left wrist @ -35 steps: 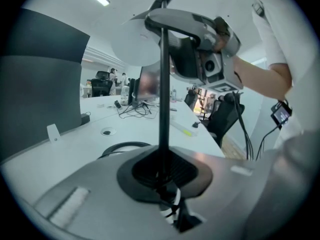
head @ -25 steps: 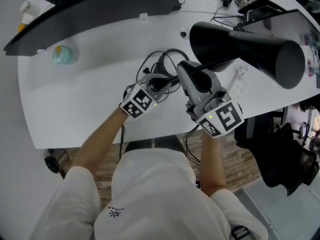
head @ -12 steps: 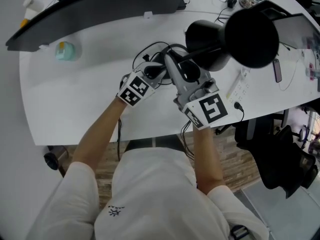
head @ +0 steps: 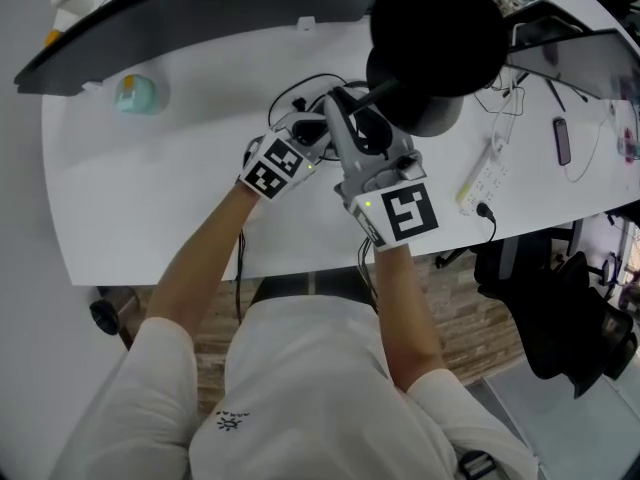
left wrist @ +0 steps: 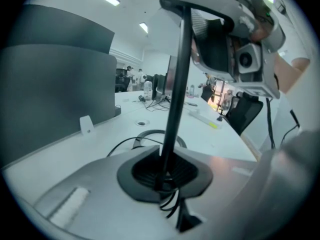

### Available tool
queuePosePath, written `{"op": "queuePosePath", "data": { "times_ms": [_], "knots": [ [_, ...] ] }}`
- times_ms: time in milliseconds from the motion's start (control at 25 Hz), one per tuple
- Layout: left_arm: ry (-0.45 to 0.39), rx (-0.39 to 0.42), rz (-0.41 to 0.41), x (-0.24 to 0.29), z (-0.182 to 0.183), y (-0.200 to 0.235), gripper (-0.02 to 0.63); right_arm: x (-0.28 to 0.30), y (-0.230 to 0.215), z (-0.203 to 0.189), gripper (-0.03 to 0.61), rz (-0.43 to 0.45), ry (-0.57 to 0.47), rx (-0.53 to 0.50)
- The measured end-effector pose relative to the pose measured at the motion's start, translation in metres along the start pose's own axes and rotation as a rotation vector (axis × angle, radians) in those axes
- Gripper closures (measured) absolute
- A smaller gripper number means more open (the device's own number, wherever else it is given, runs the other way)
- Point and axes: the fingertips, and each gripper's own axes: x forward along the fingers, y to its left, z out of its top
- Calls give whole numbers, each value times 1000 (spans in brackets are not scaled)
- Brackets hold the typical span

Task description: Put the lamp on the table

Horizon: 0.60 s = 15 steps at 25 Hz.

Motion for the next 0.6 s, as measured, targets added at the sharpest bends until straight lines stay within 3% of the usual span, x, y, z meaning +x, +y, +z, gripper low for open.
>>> {"op": "queuePosePath", "data": {
  "times_ms": [600],
  "knots": [
    [-4,36,-5,7,0,25,586,22,-2,-5,557,-56,-27,-34]
  ]
}}
